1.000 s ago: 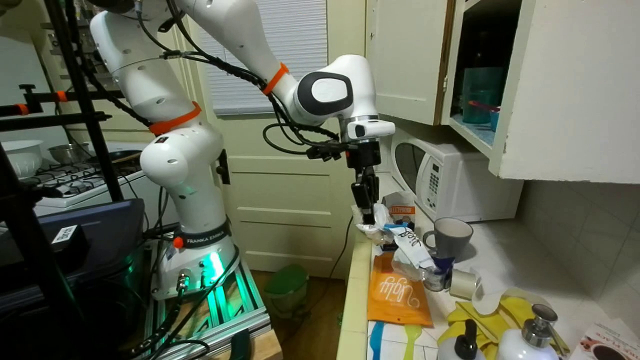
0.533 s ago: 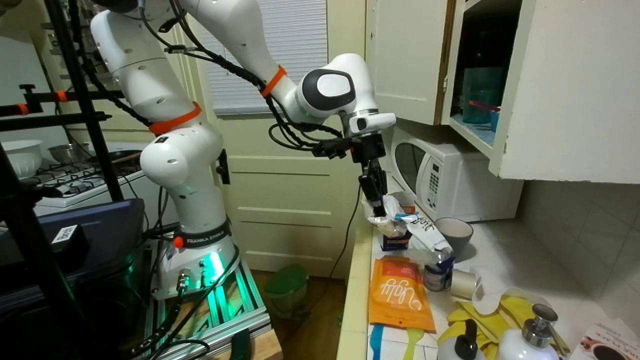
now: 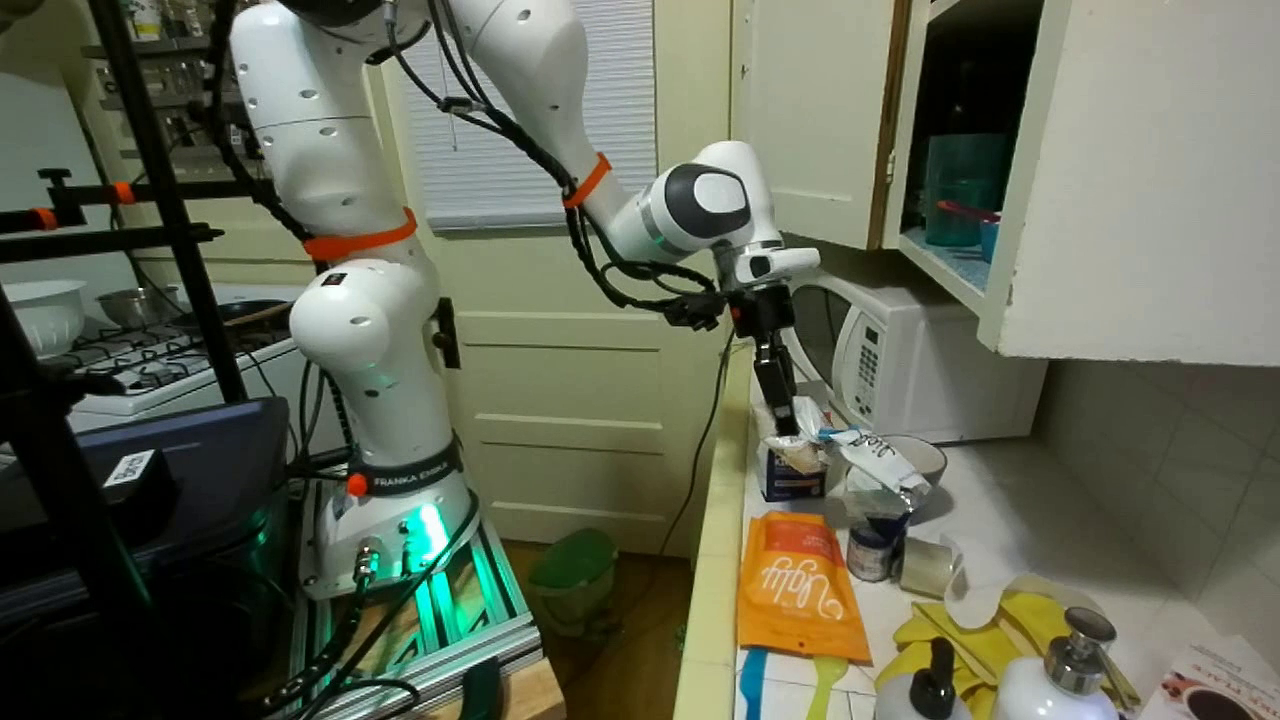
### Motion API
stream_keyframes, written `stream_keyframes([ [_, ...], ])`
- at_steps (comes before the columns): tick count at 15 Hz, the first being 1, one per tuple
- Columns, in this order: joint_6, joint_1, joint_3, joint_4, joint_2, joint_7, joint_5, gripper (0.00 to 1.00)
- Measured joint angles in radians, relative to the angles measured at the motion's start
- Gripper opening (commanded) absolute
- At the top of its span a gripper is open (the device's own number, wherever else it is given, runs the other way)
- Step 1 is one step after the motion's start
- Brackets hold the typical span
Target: Take the white packet out of the open upper cabinet and put it on the countertop.
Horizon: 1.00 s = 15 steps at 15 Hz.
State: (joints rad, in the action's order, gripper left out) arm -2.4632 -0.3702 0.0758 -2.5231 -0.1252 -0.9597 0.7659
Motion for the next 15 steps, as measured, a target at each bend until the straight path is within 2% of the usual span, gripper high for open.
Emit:
stream_keyframes([
  [1,0.0,0.02,0.002,0.013,0.024,0.0,0.0,0.46],
  [5,-0.001,0.076,0.026,0.052,0.084,0.018,-0.002,0.74],
  [8,-0.001,0.095,0.046,0.066,0.072,0.042,-0.002,0.98],
  [12,0.0,0.11,0.05,0.047,-0.055,0.085,-0.006,1.0],
  [15,0.001,0.133,0.046,0.002,-0.2,0.203,-0.072,1.0],
])
